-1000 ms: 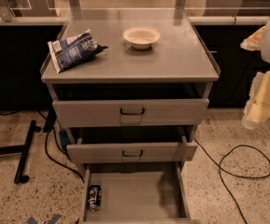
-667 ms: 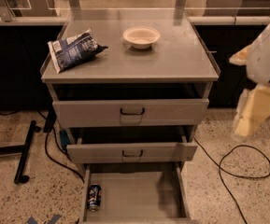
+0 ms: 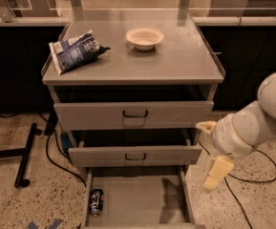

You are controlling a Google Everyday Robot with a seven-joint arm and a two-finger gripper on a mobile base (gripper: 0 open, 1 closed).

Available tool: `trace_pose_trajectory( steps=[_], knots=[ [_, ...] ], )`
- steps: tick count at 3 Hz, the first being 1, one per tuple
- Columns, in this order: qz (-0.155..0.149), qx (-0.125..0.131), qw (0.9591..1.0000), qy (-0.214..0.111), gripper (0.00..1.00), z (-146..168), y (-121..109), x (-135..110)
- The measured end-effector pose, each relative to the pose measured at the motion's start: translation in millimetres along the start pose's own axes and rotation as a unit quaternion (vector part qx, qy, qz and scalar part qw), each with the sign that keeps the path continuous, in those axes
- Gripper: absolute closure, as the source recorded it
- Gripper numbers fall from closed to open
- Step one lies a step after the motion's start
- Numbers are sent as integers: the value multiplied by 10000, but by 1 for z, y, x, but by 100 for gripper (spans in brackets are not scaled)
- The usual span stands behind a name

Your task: Pick pepsi can from bottom drawer and place on counter

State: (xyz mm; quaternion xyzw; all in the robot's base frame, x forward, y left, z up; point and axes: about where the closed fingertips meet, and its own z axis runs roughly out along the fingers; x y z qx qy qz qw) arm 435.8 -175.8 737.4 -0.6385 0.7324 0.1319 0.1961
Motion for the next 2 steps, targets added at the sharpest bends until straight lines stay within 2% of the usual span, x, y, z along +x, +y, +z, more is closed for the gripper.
trace_pose_trajectory(
  steps=[1, 2],
  knots=[
    [-49, -118, 9946, -1028, 0, 82, -11, -18],
    [-15, -118, 9787, -2049, 0, 168, -31, -64]
  ],
)
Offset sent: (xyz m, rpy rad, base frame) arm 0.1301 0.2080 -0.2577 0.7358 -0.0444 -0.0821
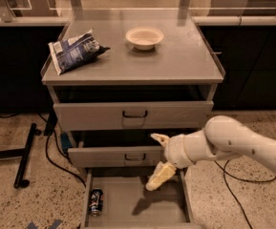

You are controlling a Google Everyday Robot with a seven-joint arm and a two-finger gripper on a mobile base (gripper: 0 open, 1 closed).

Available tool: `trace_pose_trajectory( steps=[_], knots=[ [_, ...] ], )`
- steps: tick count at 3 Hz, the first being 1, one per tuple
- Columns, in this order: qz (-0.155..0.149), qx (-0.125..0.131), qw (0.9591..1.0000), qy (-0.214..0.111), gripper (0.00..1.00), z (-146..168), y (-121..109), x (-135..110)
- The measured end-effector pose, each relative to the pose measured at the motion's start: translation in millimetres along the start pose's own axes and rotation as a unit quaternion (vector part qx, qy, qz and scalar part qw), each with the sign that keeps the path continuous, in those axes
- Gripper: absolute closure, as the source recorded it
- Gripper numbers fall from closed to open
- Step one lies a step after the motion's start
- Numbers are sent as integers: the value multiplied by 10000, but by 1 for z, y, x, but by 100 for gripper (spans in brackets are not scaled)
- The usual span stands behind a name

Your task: Pick pepsi can from bottom drawer and place on counter

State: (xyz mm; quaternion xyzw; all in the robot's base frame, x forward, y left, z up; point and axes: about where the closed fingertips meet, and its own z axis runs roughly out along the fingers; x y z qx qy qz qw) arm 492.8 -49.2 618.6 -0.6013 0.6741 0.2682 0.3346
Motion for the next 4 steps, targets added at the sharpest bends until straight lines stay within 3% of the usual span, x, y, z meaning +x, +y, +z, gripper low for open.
trace_pose_trajectory(
  steps=[1, 2, 3, 4],
  knots=[
    [236, 128, 9995, -148, 0, 27, -8, 23],
    [236, 128, 9995, -148, 0, 27, -8, 23],
    [359, -28, 9990, -257, 0, 51, -4, 46],
    [452, -62, 9969, -645, 0, 97, 0, 82]
  ],
)
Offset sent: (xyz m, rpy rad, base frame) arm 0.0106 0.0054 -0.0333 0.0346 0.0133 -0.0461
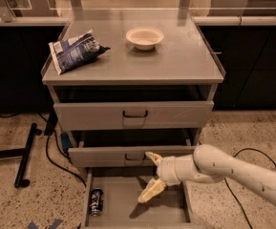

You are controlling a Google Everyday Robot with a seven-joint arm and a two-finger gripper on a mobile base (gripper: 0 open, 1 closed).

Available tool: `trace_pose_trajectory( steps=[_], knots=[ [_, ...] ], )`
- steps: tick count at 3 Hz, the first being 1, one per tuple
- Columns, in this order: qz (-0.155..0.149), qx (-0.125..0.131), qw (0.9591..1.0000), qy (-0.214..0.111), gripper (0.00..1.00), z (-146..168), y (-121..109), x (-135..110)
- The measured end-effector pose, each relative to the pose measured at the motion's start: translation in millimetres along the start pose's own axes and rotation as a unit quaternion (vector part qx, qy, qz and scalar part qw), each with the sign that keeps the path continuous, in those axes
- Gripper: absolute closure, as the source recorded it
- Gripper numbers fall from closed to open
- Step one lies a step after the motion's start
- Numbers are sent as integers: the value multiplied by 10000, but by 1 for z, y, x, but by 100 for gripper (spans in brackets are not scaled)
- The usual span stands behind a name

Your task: Pick pepsi can from bottom drawer and place on counter

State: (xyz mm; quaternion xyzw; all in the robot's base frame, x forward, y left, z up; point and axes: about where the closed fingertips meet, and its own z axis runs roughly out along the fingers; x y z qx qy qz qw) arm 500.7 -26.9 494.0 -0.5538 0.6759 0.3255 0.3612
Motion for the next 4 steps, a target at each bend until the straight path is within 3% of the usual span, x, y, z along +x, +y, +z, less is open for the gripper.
trace_pose_trajectory(
  steps=[1, 3, 4],
  knots=[
    [211, -227, 9988, -376, 0, 54, 11, 44],
    [691, -747, 9941, -372, 0, 165, 31, 115],
    [619, -740, 9945, -407, 0, 234, 47, 138]
  ],
)
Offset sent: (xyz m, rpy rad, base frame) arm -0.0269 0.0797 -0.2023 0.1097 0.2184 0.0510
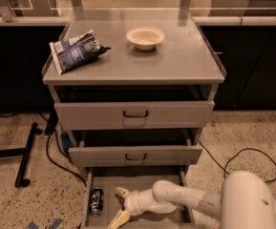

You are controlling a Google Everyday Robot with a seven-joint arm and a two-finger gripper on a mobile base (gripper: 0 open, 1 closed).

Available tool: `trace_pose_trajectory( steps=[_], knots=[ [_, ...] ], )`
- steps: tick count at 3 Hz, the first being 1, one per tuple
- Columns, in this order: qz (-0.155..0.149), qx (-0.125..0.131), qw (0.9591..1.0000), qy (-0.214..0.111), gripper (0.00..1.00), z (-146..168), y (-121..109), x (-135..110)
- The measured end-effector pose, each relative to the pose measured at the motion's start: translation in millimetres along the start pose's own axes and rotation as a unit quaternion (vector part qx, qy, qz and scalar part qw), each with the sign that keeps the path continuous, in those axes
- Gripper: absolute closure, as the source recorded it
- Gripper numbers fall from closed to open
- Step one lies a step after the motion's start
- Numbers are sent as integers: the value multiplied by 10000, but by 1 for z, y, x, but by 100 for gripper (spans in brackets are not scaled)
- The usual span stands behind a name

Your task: Pick pepsi can from bottom drawer and place on counter

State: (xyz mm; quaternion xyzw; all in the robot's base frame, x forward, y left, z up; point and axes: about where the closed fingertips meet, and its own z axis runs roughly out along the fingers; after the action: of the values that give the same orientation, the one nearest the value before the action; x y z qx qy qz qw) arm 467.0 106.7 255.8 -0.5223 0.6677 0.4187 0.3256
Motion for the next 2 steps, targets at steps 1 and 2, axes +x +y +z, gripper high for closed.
trace_pose_trajectory(
  steps=[1, 2],
  knots=[
    [-12, 309, 9995, -59, 0, 57, -14, 25],
    [23, 795, 9968, -61, 0, 83, -33, 26]
  ],
)
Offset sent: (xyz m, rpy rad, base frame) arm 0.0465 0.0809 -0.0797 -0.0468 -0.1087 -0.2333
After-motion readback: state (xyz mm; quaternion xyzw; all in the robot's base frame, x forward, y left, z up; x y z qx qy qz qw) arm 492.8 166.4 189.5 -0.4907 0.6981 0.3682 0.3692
